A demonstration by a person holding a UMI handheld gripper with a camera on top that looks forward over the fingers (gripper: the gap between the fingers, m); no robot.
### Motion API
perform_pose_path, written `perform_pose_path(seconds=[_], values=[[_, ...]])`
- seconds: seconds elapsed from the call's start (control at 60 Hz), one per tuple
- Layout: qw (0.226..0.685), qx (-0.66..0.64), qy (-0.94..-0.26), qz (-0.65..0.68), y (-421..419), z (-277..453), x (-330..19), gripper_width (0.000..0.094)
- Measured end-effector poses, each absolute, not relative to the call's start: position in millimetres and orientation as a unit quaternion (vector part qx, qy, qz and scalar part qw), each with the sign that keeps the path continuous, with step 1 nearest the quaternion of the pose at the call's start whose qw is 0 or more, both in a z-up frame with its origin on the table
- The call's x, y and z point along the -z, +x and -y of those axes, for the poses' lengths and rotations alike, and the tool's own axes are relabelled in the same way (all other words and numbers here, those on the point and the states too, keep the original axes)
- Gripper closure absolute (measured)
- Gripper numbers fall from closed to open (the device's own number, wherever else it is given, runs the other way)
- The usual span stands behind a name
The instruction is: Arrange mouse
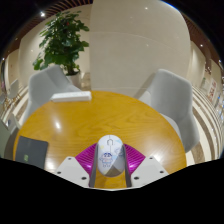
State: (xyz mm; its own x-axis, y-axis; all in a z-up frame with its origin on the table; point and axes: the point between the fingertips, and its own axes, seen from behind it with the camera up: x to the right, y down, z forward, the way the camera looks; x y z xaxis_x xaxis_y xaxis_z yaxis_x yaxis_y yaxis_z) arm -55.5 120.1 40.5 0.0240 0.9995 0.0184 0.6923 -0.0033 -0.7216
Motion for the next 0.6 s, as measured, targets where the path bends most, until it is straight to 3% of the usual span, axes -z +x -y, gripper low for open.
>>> perform_pose_path(seconds=[0.133, 0.233, 0.35, 0.6], values=[[0.267, -0.323, -0.627, 0.657, -56, -34, -104, 0.0517], [0.247, -0.349, -0.604, 0.673, -39, 40, -126, 0.0516], [0.232, -0.358, -0.585, 0.690, -21, 123, -115, 0.0515], [0.220, -0.318, -0.591, 0.708, 4, 219, -34, 0.0514]])
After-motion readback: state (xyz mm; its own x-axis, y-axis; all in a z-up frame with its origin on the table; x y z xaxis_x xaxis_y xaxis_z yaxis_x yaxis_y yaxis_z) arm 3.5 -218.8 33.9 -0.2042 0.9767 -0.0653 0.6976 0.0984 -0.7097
